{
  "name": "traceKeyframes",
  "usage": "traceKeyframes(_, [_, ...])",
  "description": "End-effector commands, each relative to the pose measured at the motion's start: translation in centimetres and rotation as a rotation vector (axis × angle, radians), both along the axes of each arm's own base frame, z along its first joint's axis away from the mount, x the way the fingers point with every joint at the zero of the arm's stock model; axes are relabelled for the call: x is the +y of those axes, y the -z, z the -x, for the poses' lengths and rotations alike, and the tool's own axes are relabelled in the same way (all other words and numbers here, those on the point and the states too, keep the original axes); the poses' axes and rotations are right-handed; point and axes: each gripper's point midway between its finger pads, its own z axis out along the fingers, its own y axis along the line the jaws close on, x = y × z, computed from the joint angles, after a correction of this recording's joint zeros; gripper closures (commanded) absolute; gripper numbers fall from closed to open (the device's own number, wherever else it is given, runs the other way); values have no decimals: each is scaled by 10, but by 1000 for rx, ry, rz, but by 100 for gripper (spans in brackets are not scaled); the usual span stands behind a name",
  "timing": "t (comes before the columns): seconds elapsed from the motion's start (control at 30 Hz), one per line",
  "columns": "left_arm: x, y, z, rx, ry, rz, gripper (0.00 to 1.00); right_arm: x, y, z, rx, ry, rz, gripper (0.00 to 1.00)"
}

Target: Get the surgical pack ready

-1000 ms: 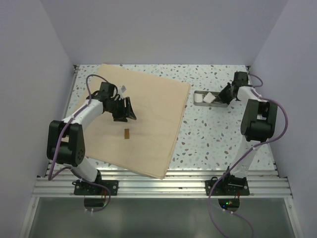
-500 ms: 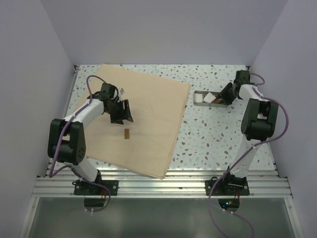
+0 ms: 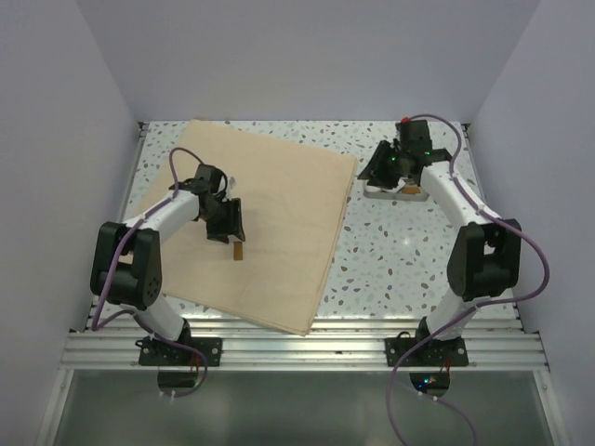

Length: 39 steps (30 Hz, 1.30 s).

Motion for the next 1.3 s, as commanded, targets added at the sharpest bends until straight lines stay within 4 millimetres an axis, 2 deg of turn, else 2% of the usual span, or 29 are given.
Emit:
traceKeyframes(0.0, [3, 3, 2, -17, 10, -20, 46, 35, -1, 31, 27, -122, -25, 60])
traceKeyframes(0.03, [1, 5, 3, -16, 14, -17, 46, 47, -1, 37, 24, -159, -23, 60])
traceKeyframes(0.13, [-6, 15, 8, 8, 21, -29, 45, 64, 4, 47, 34, -208, -22, 60])
traceKeyframes(0.53, [-5, 35, 13, 52, -29, -277, 47, 113, 0, 63, 10, -334, -11, 60])
traceKeyframes(0.87, [-3, 36, 13, 35, -22, -342, 56, 128, 3, 73, 4, -386, -5, 60])
traceKeyframes(1.07, [-4, 24, 9, 2, -14, -332, 65, 137, 7, 76, 10, -416, -28, 60])
traceKeyframes(1.27, [-6, 14, 8, -18, -7, -315, 69, 147, 10, 78, 29, -445, -64, 60])
